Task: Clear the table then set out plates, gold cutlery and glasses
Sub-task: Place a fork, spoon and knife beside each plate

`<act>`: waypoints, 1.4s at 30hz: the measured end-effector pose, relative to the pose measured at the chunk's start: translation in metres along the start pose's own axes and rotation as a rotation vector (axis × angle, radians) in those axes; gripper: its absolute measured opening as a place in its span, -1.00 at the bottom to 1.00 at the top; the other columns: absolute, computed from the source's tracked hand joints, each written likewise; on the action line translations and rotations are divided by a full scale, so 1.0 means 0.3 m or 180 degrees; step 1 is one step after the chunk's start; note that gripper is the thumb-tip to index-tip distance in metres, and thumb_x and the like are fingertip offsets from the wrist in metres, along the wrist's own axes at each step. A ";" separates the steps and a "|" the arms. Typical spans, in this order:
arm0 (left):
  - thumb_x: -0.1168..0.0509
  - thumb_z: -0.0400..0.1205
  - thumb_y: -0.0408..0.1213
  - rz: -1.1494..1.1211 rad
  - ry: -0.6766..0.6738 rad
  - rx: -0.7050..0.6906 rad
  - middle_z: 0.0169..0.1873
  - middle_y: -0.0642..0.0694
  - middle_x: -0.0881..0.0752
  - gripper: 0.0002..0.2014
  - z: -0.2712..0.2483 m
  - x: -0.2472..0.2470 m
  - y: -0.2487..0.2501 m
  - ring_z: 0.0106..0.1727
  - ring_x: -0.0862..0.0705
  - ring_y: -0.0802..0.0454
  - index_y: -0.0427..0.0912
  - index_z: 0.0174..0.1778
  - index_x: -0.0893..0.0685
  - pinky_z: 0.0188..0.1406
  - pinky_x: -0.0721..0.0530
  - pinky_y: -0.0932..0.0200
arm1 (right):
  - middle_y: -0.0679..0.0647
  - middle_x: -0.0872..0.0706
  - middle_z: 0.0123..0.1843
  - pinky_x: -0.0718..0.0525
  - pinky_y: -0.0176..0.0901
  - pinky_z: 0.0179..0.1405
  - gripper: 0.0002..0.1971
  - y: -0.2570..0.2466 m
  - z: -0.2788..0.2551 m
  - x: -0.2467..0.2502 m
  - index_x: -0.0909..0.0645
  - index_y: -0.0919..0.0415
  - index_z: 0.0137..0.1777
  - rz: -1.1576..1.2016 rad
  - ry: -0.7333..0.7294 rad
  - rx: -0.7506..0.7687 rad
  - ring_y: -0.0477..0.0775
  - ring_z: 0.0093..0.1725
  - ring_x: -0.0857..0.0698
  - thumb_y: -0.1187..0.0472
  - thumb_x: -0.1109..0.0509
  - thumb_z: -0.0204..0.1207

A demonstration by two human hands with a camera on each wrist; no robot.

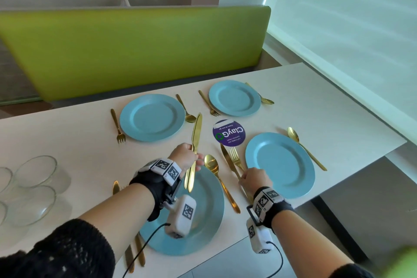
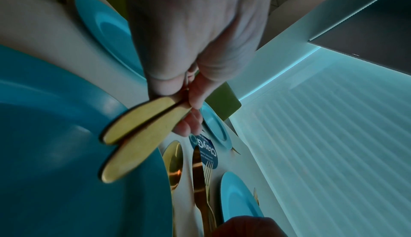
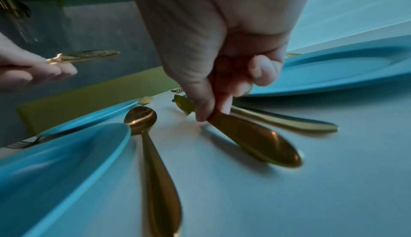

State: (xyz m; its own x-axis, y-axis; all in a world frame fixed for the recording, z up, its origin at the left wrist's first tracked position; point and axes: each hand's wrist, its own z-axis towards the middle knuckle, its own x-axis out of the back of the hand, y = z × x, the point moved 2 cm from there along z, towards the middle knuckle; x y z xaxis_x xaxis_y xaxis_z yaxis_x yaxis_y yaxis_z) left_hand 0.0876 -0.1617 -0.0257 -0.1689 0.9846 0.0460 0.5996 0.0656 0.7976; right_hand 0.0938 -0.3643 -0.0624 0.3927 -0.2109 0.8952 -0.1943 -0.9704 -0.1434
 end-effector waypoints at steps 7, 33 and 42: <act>-0.06 0.69 -0.55 0.0005 0.0076 -0.0018 -0.23 -0.15 -0.69 -0.75 0.019 -0.047 0.015 -0.27 -0.69 -0.01 -0.32 0.25 -0.46 -0.19 -0.71 0.09 | 0.12 -0.76 0.04 -0.73 -0.08 -0.03 -0.75 0.008 0.015 -0.002 -0.71 0.16 0.09 -0.0015 0.0140 0.0038 0.17 0.03 -0.75 0.22 -0.24 0.53; -0.21 0.63 -0.56 0.0087 0.0122 -0.0090 -0.28 -0.19 -0.68 -0.72 0.033 -0.038 -0.012 -0.35 -0.69 0.01 -0.40 0.27 -0.49 -0.39 -0.74 0.23 | 0.14 -0.74 0.14 -0.69 -0.05 0.08 -0.72 -0.052 -0.009 0.059 -0.68 0.14 0.18 0.0215 0.0292 0.0406 0.22 0.13 -0.72 0.06 -0.37 0.54; -0.28 0.55 -0.62 0.0201 -0.0439 0.0050 -0.36 -0.27 -0.70 -0.78 -0.027 0.068 0.049 -0.46 -0.66 0.00 -0.24 -0.06 -0.44 -0.67 -0.56 0.29 | 0.07 -0.79 -0.18 -0.64 -0.19 -0.34 -0.74 -0.320 -0.137 0.106 -0.81 0.09 -0.16 0.0552 0.1140 0.2221 0.19 -0.26 -0.78 0.42 -0.51 0.20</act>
State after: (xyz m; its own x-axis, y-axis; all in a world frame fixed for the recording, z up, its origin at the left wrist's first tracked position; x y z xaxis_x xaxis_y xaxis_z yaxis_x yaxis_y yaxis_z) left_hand 0.0864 -0.1419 -0.0082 -0.0221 0.9997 0.0119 0.6181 0.0044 0.7861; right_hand 0.0881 -0.2730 -0.0028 0.0731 -0.4298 0.9000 0.4270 -0.8020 -0.4177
